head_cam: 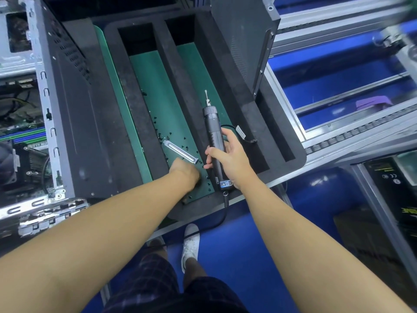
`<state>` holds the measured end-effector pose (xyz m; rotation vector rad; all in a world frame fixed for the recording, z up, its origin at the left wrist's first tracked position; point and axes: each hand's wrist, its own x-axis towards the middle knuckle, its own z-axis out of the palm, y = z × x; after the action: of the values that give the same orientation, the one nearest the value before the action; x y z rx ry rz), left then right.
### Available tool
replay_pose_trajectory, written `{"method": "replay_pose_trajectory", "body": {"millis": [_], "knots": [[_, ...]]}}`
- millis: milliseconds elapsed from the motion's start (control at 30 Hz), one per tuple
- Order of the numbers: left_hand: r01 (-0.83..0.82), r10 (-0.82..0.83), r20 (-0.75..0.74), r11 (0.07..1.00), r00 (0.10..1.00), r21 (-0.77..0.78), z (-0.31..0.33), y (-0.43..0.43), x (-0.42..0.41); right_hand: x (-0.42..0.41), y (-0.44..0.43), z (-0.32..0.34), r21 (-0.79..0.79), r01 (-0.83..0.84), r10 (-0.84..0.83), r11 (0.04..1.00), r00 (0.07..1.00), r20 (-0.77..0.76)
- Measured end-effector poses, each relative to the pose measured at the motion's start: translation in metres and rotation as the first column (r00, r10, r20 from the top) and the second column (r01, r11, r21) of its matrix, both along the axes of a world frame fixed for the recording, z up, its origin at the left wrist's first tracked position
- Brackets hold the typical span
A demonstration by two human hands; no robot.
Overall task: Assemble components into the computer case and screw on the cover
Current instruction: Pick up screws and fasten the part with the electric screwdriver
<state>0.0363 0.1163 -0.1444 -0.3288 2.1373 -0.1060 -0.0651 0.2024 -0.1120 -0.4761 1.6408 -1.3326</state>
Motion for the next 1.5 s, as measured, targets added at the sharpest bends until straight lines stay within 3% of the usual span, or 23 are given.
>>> {"method": "replay_pose_trajectory", "body": {"millis": [133,300,467,567,667,833,933,1133,1267,1333,1433,1500], "knots": [[0.172,-0.175,-0.069,0.984,0.982,-0.052,-0.005,0.005,0.001,0.0,0.0,0.0,0.004,0.008,-0.008,1.0,1.0,0.006],[0.161,-0.164,-0.093,0.986,0.982,-0.043,-0.007,-0.001,0.002,-0.001,0.0,-0.002,0.0,0.012,-0.012,1.0,1.0,0.007],[-0.12,0.116,-0.173,0.993,0.978,-0.012,0.0,-0.017,-0.004,-0.001,0.0,-0.004,0.0,0.015,-0.015,1.0,1.0,0.008],[-0.195,0.182,-0.286,0.981,0.941,-0.018,0.01,-0.031,-0.005,-0.001,-0.001,-0.005,-0.002,0.011,-0.011,1.0,1.0,0.002],[-0.243,0.279,-0.286,0.958,0.917,0.154,0.009,-0.03,-0.003,-0.001,-0.001,-0.005,0.001,0.013,-0.013,1.0,1.0,-0.006],[-0.415,0.497,-0.186,0.839,0.847,0.353,-0.002,0.007,-0.005,-0.002,-0.001,-0.006,0.016,0.01,-0.009,1.0,1.0,-0.015],[-0.562,0.676,-0.174,0.706,0.716,0.43,-0.011,0.016,-0.003,-0.002,-0.001,-0.008,0.044,0.004,-0.001,0.999,0.997,-0.074],[-0.575,0.702,-0.244,0.697,0.669,0.429,-0.018,0.021,-0.002,-0.001,-0.001,-0.01,0.048,0.011,-0.006,0.999,0.995,-0.097],[-0.636,0.768,-0.13,0.6,0.627,0.485,-0.01,0.009,-0.003,-0.001,0.0,-0.01,0.024,0.012,-0.01,1.0,0.998,-0.066],[-0.68,0.826,-0.09,0.516,0.557,0.521,-0.006,0.001,-0.004,-0.001,0.0,-0.01,-0.005,0.018,-0.018,1.0,1.0,-0.019],[-0.746,0.931,0.14,0.172,0.336,0.643,-0.004,-0.006,-0.004,-0.001,0.001,-0.01,-0.011,0.017,-0.017,1.0,1.0,-0.015],[-0.748,0.932,0.237,0.052,0.275,0.662,-0.001,-0.009,-0.003,-0.002,0.001,-0.01,-0.002,0.013,-0.013,1.0,1.0,-0.026]]}}
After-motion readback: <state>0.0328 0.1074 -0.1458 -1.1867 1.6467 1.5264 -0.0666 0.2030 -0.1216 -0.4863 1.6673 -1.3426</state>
